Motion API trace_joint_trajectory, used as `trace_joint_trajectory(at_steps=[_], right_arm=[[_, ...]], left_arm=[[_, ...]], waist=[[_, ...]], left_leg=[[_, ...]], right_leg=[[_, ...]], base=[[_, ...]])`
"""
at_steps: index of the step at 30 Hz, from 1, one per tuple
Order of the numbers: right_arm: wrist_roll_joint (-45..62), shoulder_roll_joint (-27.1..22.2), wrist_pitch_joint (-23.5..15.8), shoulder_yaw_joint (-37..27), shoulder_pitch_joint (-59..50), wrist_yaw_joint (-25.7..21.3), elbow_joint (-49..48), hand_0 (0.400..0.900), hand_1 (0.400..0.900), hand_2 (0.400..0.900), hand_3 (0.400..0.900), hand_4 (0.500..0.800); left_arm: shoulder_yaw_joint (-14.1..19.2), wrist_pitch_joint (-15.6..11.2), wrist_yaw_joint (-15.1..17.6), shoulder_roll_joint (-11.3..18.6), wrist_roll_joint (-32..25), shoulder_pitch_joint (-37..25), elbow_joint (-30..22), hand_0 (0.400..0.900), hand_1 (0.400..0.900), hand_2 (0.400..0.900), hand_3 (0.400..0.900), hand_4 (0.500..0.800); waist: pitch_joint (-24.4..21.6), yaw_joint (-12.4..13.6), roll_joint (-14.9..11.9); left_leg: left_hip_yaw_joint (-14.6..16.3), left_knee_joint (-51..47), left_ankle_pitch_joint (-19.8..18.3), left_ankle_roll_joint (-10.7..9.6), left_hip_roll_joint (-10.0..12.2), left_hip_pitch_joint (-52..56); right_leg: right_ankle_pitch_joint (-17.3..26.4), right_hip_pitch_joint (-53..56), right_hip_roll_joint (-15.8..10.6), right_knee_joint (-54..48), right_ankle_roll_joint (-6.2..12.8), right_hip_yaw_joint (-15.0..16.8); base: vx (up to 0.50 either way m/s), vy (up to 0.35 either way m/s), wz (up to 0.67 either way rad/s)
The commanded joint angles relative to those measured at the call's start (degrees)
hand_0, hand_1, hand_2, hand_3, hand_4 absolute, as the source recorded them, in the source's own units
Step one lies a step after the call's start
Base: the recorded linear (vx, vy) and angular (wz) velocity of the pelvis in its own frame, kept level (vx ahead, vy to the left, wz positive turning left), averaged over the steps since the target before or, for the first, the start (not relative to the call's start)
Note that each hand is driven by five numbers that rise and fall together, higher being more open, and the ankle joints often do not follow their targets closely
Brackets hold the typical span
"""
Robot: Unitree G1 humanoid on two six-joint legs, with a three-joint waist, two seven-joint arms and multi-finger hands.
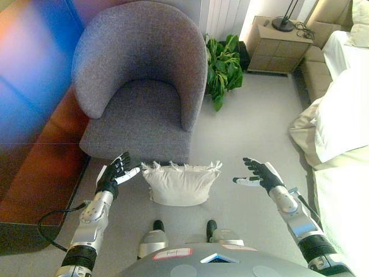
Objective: Pick up the pillow and put it on the sofa.
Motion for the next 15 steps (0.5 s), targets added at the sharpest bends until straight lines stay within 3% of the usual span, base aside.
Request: trace_joint_trajectory(at_steps=[1,3,15], right_arm=[[1.36,0.06,-4.85,-0.21,-5.95,-1.85,-2.85,0.900,0.900,0.900,0.900,0.800],[1.71,-0.15,-4.66,-0.10,-6.13,-1.72,-3.07,0.900,0.900,0.900,0.900,0.800],[4.57,1.27,-5.30,0.12,-5.17,-1.42,-2.69,0.900,0.900,0.900,0.900,0.800]], left_arm=[[1.58,-6.76,-1.53,1.64,-3.19,-5.96,-2.45,0.900,0.900,0.900,0.900,0.800],[1.25,-6.21,-2.63,1.61,-3.92,-6.11,-2.88,0.900,0.900,0.900,0.900,0.800],[1.13,-5.73,-1.57,1.69,-3.30,-5.94,-3.11,0.900,0.900,0.900,0.900,0.800]], waist=[[-1.18,0.86,-0.82],[-1.19,0.88,-0.87],[-1.21,0.64,-0.78]], left_leg=[[-1.13,0.36,-3.53,2.35,-1.37,1.07],[-0.93,0.43,-3.52,2.29,-1.25,0.96],[-0.62,0.46,-3.45,2.38,-1.23,0.90]], right_leg=[[-1.44,0.09,1.63,1.47,-0.25,-2.28],[-1.52,0.02,1.68,1.47,-0.30,-2.31],[-1.50,0.00,1.82,1.33,-0.39,-2.15]], base=[[0.00,0.000,0.00],[0.00,0.000,0.00],[0.00,0.000,0.00]])
